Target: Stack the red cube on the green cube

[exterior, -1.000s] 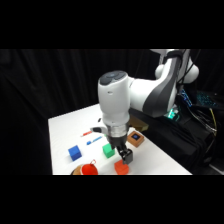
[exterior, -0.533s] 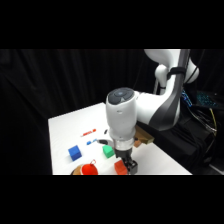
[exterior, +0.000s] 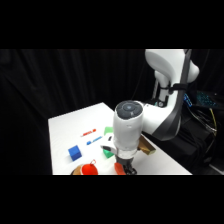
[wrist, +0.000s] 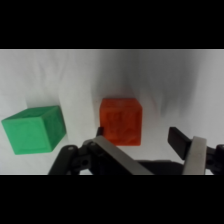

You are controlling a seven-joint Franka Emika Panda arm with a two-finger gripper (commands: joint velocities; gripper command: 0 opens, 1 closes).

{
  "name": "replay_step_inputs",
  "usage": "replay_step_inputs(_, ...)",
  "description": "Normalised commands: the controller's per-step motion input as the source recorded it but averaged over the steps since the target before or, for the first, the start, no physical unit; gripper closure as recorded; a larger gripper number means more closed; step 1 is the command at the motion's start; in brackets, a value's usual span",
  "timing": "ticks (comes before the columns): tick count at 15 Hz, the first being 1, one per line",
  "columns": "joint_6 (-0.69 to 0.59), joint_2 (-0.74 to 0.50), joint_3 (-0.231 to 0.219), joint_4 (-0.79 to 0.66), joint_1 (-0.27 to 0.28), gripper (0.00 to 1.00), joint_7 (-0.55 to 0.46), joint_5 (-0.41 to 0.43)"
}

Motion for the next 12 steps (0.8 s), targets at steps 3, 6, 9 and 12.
replay_step_inputs(3, 0.11, -0.12, -0.207, -0.08, 0.191, 0.00, 0.30, -0.208)
replay_step_inputs(6, 0.06, -0.10, -0.105, -0.08, 0.095, 0.00, 0.19, -0.151)
replay_step_inputs(9, 0.06, -0.05, -0.034, -0.07, 0.030, 0.00, 0.11, -0.088)
replay_step_inputs(12, 0.08, -0.03, -0.011, -0.06, 0.001, 0.00, 0.07, -0.058)
